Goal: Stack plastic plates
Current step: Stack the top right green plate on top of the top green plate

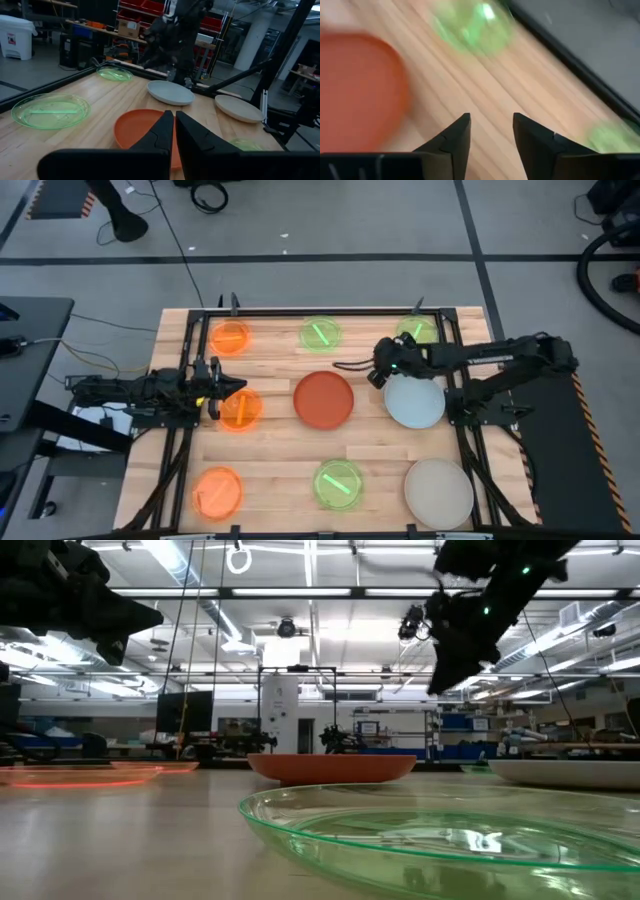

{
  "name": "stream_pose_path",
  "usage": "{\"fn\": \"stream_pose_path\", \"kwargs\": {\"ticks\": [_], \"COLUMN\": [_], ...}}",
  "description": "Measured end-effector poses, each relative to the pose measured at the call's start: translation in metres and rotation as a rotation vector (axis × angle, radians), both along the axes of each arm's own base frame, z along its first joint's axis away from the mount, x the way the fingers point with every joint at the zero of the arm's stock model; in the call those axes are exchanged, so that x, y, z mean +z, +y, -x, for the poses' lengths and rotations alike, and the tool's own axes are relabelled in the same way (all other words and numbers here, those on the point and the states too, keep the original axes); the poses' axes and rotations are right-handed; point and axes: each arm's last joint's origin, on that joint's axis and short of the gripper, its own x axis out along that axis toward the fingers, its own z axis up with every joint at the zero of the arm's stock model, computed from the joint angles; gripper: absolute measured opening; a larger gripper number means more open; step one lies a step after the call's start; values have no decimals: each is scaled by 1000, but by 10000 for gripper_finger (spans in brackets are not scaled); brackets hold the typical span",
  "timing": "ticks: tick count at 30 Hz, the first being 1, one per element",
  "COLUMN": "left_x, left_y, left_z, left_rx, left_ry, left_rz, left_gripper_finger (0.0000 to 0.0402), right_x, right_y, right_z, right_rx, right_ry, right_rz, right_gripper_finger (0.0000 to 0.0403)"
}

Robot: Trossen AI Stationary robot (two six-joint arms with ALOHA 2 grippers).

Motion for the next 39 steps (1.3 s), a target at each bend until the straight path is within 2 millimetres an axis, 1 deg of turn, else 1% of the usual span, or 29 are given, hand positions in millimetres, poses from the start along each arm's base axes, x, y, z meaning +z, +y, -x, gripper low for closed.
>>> {"fn": "stream_pose_path", "kwargs": {"ticks": [3, 7, 12, 17, 23, 28, 35, 39], "left_x": [0, 0, 0, 0, 0, 0, 0, 0], "left_y": [0, 0, 0, 0, 0, 0, 0, 0], "left_z": [0, 0, 0, 0, 0, 0, 0, 0], "left_rx": [0, 0, -1, -1, 0, -1, 0, -1], "left_ry": [0, 0, 0, 0, 0, 0, 0, 0], "left_rz": [0, 0, 0, 0, 0, 0, 0, 0], "left_gripper_finger": [27, 27, 27, 27, 27, 27, 27, 27], "right_x": [-12, -34, -61, -81, -93, -101, -96, -99], "right_y": [-12, -30, -54, -76, -90, -100, -106, -112], "right_z": [1, 7, 10, 17, 23, 24, 25, 27], "right_rx": [-89, -211, -312, -373, -385, -337, -304, -265], "right_ry": [178, 359, 495, 617, 708, 755, 745, 746], "right_rz": [-59, -118, -164, -185, -169, -171, -130, -166], "right_gripper_finger": [165, 163, 155, 144, 137, 136, 136, 136]}}
